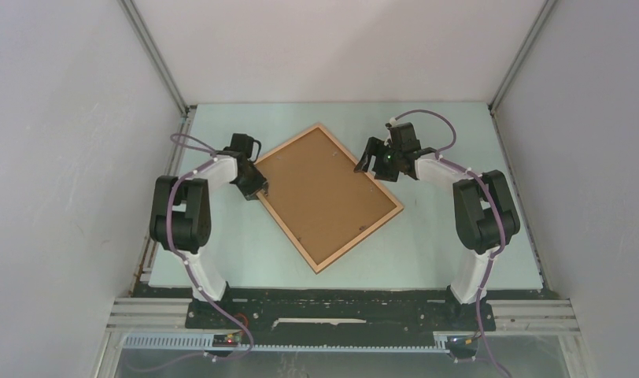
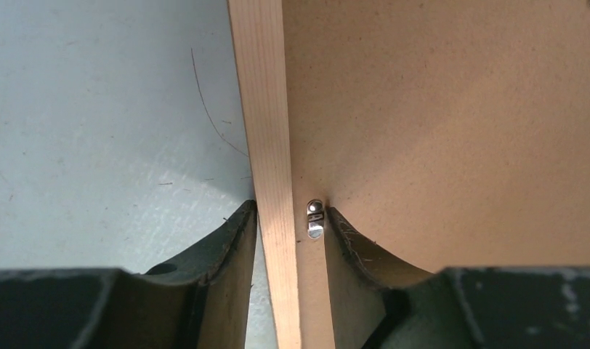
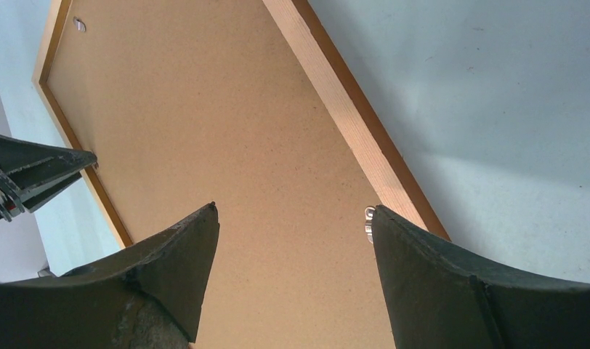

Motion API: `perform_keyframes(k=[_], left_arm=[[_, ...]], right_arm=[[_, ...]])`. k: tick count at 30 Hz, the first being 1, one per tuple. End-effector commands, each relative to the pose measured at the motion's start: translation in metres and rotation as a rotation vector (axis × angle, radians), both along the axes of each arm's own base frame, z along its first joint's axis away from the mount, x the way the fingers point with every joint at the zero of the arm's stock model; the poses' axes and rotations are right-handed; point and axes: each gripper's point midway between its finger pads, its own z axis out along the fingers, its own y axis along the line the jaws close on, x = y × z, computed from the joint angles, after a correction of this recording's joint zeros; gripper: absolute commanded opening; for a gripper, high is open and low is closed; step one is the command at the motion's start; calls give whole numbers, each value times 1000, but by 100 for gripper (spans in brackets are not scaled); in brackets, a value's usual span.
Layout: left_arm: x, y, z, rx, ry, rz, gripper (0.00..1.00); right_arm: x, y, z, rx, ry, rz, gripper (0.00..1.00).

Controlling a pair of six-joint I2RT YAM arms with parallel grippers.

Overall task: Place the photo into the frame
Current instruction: Install the photo frame at the center of the board.

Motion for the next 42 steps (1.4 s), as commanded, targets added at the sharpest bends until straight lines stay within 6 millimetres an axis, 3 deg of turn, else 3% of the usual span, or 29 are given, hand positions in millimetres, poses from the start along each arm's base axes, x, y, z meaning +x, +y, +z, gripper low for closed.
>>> perform_keyframes(k=[1,7,9,11,13,16,22,25,32,42], left_arm=[[12,7,21,54,-184,-137,14],[9,1,31,33,-226,-169,57],[8,0,30,35,-228,-173,64],[7,0,27,37,-216,-172,65],[6,0,23,34,-201,-171,63],[3,1,16,47,-166,-168,52],[-3,2,8,88,-105,-171,52],[-4,0,5,86,-88,-170,46],[-3,3,4,110,-81,-151,44],[-5,6,5,68,-134,-87,5]], right_arm=[[5,-2,2,9,-19,-6,84],[4,1,2,24,-14,1,84],[4,1,3,24,-16,-1,84],[4,1,2,24,-13,1,84],[4,1,2,23,-13,0,84],[4,1,2,24,-12,1,84],[4,1,2,25,-12,0,84],[4,1,2,27,-13,2,84],[4,1,2,27,-12,2,84],[4,1,1,27,-10,3,84]])
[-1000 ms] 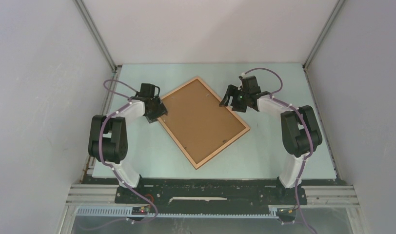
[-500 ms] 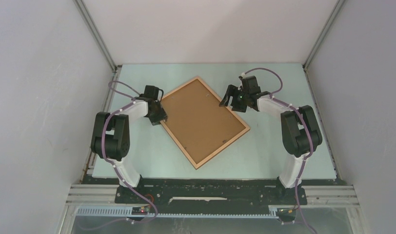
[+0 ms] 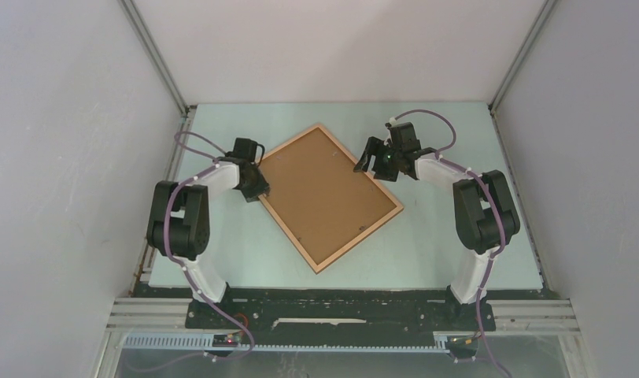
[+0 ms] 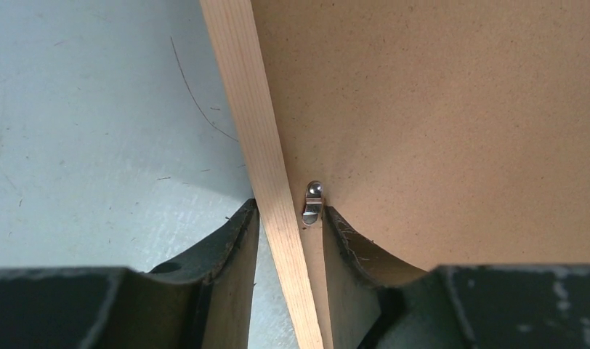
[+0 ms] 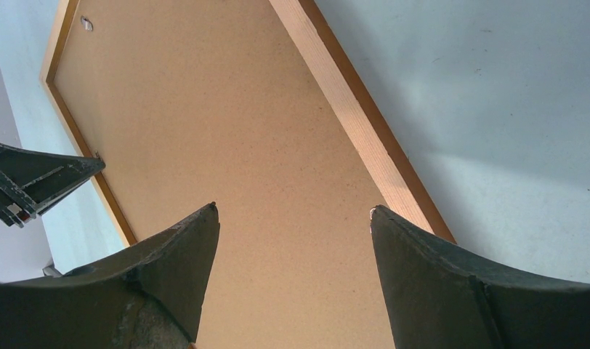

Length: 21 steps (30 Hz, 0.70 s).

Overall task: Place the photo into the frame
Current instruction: Install the photo frame at the center of the board.

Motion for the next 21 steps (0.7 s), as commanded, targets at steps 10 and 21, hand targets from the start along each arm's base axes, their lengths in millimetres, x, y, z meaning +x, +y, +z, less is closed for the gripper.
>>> perform_keyframes(k=[10,21], left_arm=[[2,24,12,6,-103,103,0],[6,27,19,-116,-209,211,0]], right_arm=[[4,-1,0,17,-9,-4,84],[4,0,0,20,-9,-1,84]])
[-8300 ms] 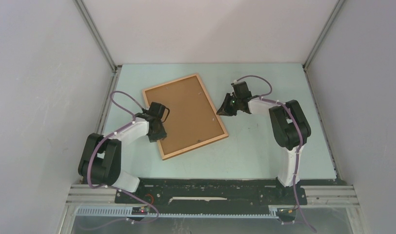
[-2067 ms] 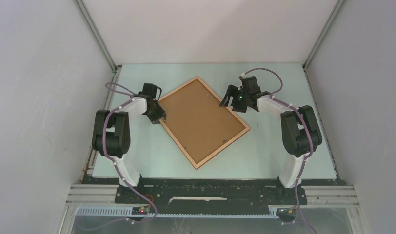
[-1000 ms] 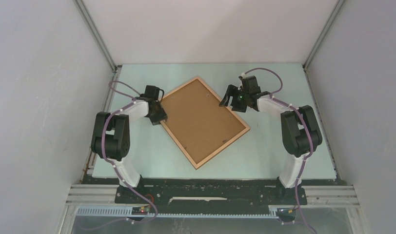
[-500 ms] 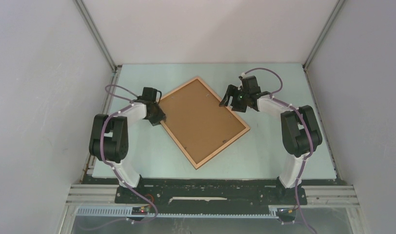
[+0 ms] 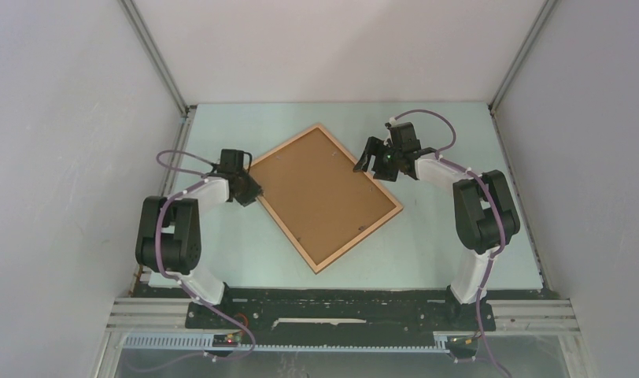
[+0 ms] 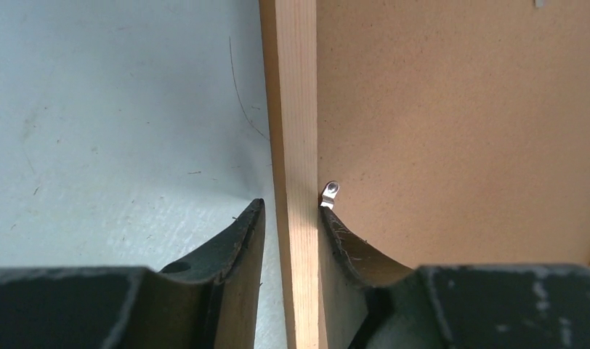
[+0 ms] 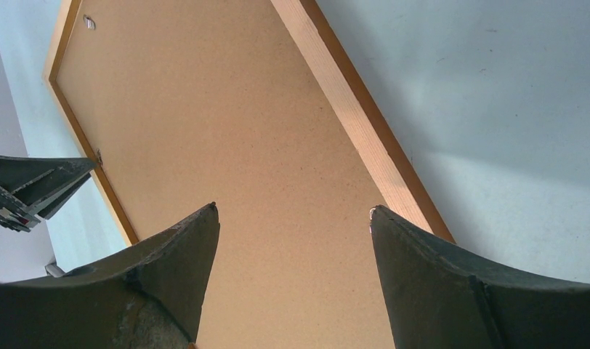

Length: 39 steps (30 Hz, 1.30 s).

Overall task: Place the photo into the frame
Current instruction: Install the photo frame at the center of the board.

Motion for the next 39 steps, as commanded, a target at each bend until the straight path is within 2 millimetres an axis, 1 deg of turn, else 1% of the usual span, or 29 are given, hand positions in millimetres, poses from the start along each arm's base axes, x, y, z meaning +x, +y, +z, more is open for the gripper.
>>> perform_keyframes(k=[1,4,5,8,9,11,13,16,19,22,24,27,29,31,34,36,39], left_arm=[[11,11,16,-16,-79,72,0],[10,8,25,-10,-105,33,1],[9,8,30,-1,-118,18,3],[1,9,42,22,-151,-10,19],[-2,6,48,15,-166,-26,29],[-9,0,49,1,-165,-50,42],[-19,-12,46,-28,-155,-89,55],[-32,-24,38,-42,-140,-121,66],[-42,-29,31,-46,-138,-116,74],[-45,-29,26,-48,-130,-107,77],[-46,-30,25,-51,-126,-104,77],[-46,-35,25,-79,-137,-111,78],[-46,-40,23,-97,-136,-120,76],[-50,-47,18,-123,-123,-144,75],[-56,-51,10,-141,-110,-168,75],[-59,-52,7,-144,-108,-178,75],[-58,-60,7,-186,-130,-188,75]], right_arm=[[4,-1,-1,14,-10,-5,84],[4,-1,0,14,-10,-4,84],[4,-1,0,15,-10,-4,84],[4,0,-1,17,-11,-1,84],[4,0,-1,18,-12,0,84],[4,0,-1,18,-11,0,84],[5,0,-2,16,-11,-1,84],[6,-3,-2,9,-14,-8,85],[8,-7,-1,-15,-28,-18,85],[13,-15,2,-41,-46,-34,86],[21,-19,4,-79,-58,-41,86],[28,-21,-5,-139,-30,-43,85],[28,-15,-14,-170,-2,-39,83],[29,-8,-21,-201,24,-30,78],[30,-1,-30,-277,46,-17,77],[31,0,-36,-318,64,-19,76],[34,4,-40,-339,72,-14,72]])
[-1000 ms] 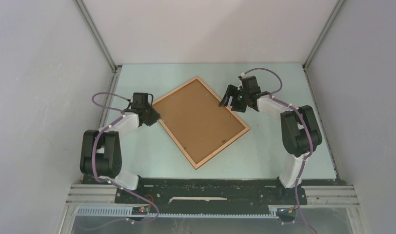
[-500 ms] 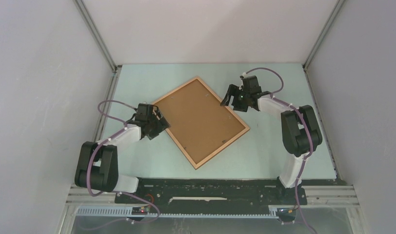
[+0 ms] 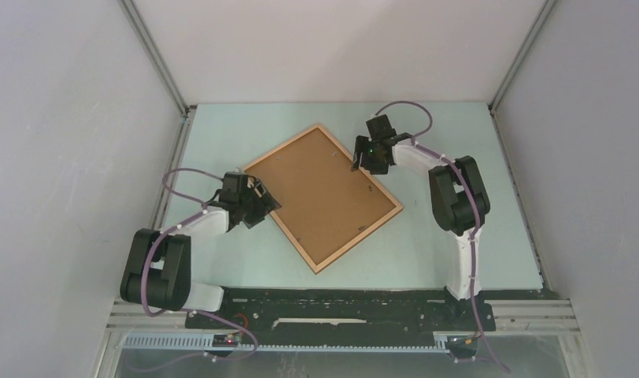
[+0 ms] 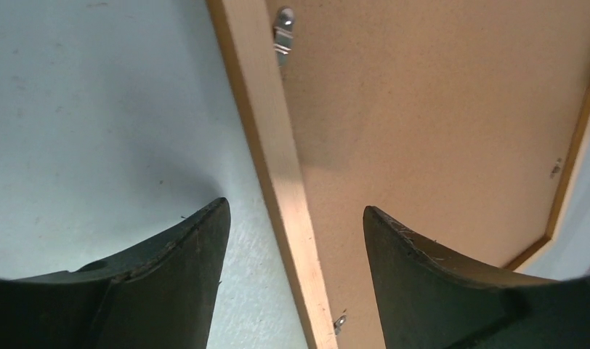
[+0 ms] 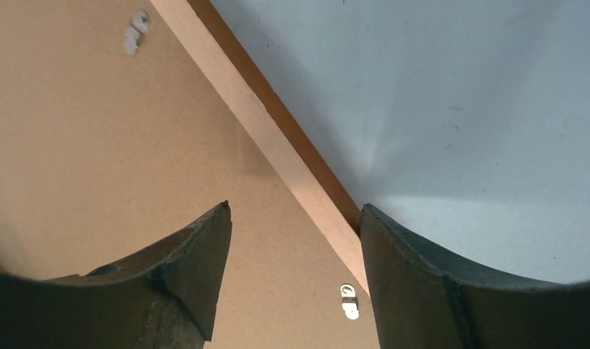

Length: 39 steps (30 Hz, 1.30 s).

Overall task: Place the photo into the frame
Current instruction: Install the photo frame at the center of the board.

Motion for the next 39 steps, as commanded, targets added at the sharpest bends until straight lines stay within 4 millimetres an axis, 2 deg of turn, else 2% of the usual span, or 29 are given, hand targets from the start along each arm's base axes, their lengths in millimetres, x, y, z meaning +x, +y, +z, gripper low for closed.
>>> perform_keyframes(k=[1,6,9,12,16,19,23,26,28,31,34,39], left_arm=[[2,-16,1,-74,-35,-32,75],[8,-19,-7,-76,-18,-44,74],[15,-21,-11,-84,1,-37,74],[23,-22,-11,-93,4,-17,73],[31,-22,-8,-87,-5,-7,73],[34,-20,-10,-66,11,-11,73],[50,-18,-5,-49,2,-7,73],[62,-6,2,32,13,15,76],[63,14,6,151,44,49,78],[70,31,19,253,42,63,80],[81,37,27,291,29,52,77],[97,42,23,309,73,32,68]], right_arm=[[-1,-1,-4,-93,20,10,70],[-2,-2,-7,-105,36,4,59],[-2,-3,-8,-88,39,3,60],[0,-5,-14,-89,68,3,64],[1,-3,-19,-91,87,12,63],[1,0,-24,-85,110,24,55],[-5,-1,-20,-76,110,28,35],[-7,-7,-11,-37,71,7,24],[-6,-9,-8,1,59,-1,20],[-6,-11,-12,22,83,-2,16],[-5,-10,-13,29,87,3,10],[-6,-9,-13,36,97,8,9]])
